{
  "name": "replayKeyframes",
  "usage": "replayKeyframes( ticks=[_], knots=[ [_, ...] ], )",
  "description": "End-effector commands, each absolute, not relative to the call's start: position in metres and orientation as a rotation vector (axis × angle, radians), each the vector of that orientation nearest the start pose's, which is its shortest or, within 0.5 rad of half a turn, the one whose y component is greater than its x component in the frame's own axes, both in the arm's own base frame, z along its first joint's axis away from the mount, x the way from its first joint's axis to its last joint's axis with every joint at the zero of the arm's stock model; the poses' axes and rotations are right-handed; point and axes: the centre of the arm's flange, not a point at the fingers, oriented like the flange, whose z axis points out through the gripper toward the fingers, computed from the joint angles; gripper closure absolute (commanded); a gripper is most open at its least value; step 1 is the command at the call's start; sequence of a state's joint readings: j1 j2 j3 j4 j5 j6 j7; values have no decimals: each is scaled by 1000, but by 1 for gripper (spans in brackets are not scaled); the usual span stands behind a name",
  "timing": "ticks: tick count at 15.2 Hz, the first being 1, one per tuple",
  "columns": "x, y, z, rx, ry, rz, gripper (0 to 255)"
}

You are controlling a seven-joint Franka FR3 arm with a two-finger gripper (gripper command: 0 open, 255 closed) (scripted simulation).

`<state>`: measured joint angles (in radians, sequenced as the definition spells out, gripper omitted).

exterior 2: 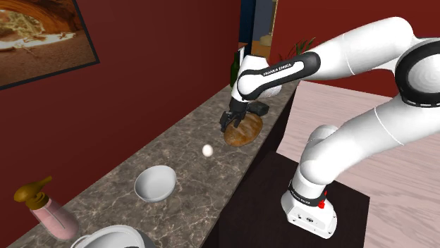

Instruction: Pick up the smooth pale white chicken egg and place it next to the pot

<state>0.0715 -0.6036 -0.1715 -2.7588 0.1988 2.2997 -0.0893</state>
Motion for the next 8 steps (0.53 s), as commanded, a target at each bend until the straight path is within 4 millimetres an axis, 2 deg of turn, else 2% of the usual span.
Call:
replayKeyframes(
  ticks=[1,8],
  knots=[
    [366,-30,377,-2873,149,-259,0],
    [408,-35,298,-2818,106,-371,0]
  ],
)
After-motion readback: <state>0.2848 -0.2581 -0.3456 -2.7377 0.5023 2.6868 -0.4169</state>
